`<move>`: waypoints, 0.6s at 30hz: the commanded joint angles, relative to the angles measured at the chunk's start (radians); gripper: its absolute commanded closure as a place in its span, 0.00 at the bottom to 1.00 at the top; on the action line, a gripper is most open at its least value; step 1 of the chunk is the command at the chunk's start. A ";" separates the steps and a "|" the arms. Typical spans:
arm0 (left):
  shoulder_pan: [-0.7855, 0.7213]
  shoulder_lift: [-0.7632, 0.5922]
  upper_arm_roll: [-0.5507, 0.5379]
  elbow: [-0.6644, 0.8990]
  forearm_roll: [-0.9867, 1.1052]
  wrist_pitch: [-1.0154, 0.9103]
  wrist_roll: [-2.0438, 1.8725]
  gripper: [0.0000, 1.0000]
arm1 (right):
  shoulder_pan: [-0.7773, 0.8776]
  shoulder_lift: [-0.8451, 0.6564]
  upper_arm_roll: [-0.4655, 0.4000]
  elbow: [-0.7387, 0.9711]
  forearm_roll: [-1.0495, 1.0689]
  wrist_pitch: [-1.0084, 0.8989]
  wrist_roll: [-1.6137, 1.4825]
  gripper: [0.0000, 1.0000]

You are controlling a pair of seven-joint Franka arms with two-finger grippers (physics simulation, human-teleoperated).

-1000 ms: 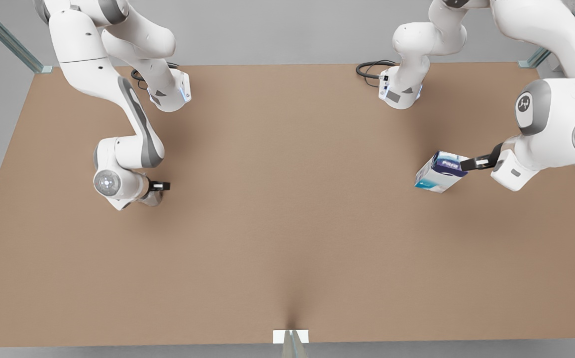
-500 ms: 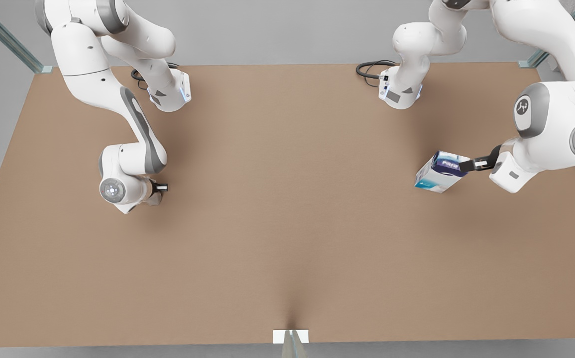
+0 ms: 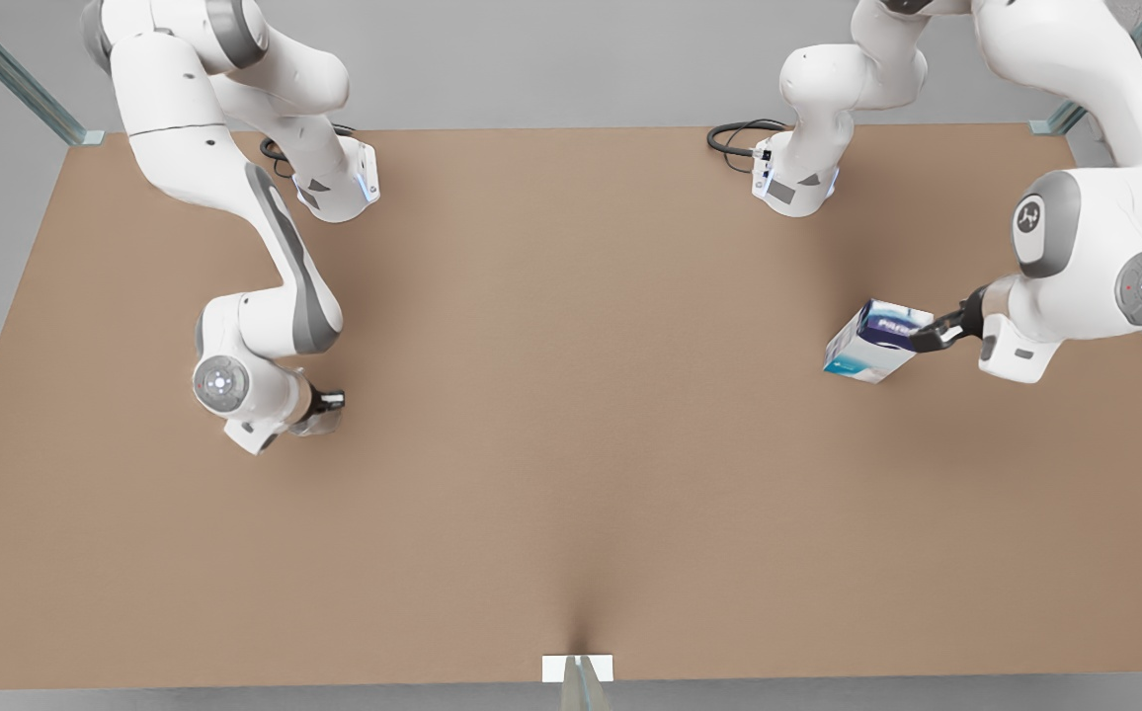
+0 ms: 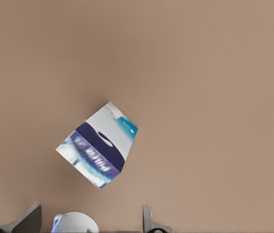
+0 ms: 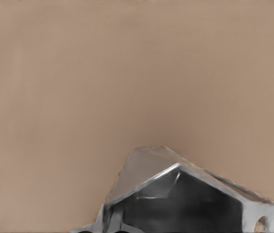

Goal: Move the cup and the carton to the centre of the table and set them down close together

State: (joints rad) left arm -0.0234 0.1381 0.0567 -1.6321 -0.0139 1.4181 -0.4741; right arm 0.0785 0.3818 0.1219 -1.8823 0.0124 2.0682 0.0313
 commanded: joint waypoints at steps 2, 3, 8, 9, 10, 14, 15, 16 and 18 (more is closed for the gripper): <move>0.000 -0.002 0.000 -0.023 0.000 0.005 -0.080 0.00 | 0.047 0.020 -0.001 0.048 0.006 -0.003 0.004 0.79; 0.000 -0.017 0.018 -0.064 0.000 0.012 -0.112 0.00 | 0.083 0.043 -0.001 0.086 0.012 -0.003 0.006 0.79; -0.001 -0.052 0.101 -0.287 -0.001 0.249 -0.207 0.00 | 0.253 0.230 -0.001 0.380 0.061 0.000 0.013 0.79; -0.001 -0.058 0.101 -0.315 -0.001 0.262 -0.225 0.00 | 0.296 0.288 -0.001 0.463 0.084 0.004 0.025 0.79; -0.001 -0.060 0.101 -0.331 -0.003 0.262 -0.293 0.00 | 0.337 0.350 -0.001 0.551 0.084 0.006 0.033 0.79; -0.001 -0.110 0.121 -0.402 -0.004 0.268 -0.397 0.00 | 0.438 0.540 -0.001 0.828 0.101 0.023 0.042 0.79; -0.001 -0.112 0.124 -0.408 -0.008 0.272 -0.397 0.00 | 0.452 0.565 -0.001 0.862 0.101 0.029 0.042 0.79; -0.001 -0.114 0.130 -0.428 -0.009 0.301 -0.397 0.00 | 0.468 0.575 0.002 0.861 0.103 0.052 0.068 0.79; 0.000 -0.112 0.133 -0.451 -0.011 0.346 -0.396 0.00 | 0.483 0.582 0.001 0.851 0.118 0.062 0.091 0.67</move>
State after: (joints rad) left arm -0.0357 0.0261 0.1927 -2.0847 -0.0222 1.7665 -0.8698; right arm 0.5629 0.9635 0.1228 -1.0322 0.1295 2.1328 0.1229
